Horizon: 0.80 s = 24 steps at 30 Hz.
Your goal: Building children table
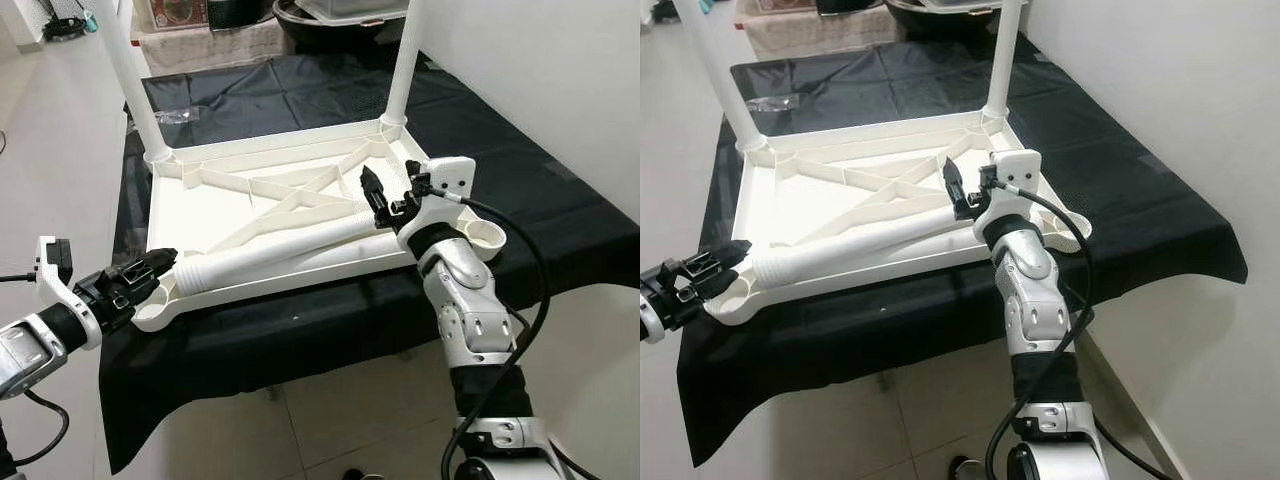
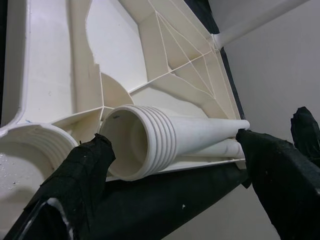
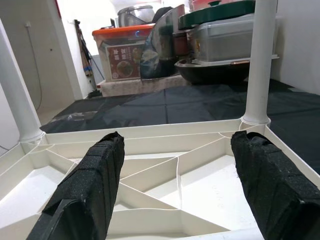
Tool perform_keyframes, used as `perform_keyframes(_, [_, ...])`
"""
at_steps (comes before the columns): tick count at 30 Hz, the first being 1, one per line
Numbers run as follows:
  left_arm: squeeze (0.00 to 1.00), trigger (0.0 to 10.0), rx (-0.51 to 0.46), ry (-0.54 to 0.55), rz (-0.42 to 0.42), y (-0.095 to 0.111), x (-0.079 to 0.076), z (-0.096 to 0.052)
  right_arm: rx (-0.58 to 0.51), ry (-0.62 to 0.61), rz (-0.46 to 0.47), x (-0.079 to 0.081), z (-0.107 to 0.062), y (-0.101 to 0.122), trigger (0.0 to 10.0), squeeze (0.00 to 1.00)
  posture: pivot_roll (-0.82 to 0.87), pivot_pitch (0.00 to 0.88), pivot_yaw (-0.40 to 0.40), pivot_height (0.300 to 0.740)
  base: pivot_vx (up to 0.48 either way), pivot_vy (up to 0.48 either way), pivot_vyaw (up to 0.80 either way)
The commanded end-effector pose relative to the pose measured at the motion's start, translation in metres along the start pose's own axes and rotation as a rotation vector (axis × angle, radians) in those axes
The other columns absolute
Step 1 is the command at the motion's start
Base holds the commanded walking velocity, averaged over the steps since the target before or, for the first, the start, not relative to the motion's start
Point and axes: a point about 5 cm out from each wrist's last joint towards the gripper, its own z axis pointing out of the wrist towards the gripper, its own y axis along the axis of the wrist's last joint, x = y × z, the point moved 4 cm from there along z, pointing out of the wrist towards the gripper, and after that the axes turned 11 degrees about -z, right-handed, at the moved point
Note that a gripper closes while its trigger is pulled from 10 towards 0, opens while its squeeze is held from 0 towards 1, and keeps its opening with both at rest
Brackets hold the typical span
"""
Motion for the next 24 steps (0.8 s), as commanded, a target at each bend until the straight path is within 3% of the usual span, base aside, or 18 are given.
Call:
perform_keyframes(1, [0.00, 10.0, 0.023, 0.006, -0.018, -0.004, 0.002, 0.003, 0.005, 0.000, 0.011, 0.001, -0.003, -0.001, 10.0, 0.00, 0.01, 0.216, 0.012, 0.740, 0.000, 0.000, 0.00])
perform_keyframes(16, [0.00, 10.0, 0.122, -0.019, -0.091, -0.031, 0.004, 0.026, 0.001, -0.006, -0.009, -0.001, -0.007, 0.003, 10.0, 0.00, 0.00, 0.227, 0.023, 0.740, 0.000, 0.000, 0.00])
perform_keyframes(24, [0.00, 10.0, 0.133, -0.032, -0.089, -0.034, 0.000, 0.032, 0.002, -0.006, -0.013, -0.001, -0.009, 0.004, 10.0, 0.00, -0.01, 0.231, 0.028, 0.740, 0.000, 0.000, 0.00])
